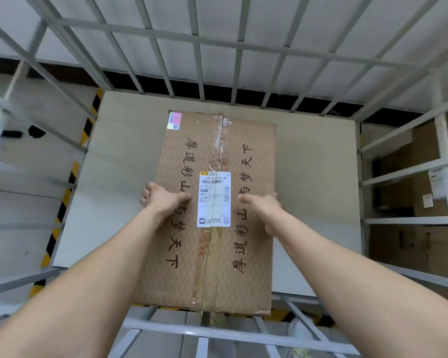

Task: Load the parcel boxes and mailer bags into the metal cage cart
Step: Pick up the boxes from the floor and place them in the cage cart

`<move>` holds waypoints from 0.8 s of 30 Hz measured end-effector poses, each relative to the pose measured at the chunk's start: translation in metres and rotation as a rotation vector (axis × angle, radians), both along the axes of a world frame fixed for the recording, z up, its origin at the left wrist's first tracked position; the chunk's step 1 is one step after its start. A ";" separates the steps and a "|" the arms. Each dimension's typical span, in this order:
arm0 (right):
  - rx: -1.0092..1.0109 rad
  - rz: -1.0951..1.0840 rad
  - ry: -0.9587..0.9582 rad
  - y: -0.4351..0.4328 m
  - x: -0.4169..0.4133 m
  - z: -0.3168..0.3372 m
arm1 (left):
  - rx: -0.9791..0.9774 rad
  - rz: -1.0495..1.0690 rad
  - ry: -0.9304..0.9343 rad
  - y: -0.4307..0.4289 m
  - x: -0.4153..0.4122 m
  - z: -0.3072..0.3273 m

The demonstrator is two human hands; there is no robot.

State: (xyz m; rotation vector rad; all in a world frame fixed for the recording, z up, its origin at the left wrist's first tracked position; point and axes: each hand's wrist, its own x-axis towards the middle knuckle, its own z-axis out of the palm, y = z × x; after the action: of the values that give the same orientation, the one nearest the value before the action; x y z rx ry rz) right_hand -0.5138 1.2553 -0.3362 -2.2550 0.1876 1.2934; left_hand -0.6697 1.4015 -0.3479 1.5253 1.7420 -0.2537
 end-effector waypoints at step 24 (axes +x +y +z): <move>0.146 0.479 -0.430 -0.064 0.058 0.273 | 0.221 -0.315 -0.354 -0.071 0.069 0.281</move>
State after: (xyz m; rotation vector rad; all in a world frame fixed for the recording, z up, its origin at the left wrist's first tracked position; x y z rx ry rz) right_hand -0.4555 1.1916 -0.0629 -2.4659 -0.6130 0.9555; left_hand -0.6009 1.3306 -0.0673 1.8763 1.2833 0.0557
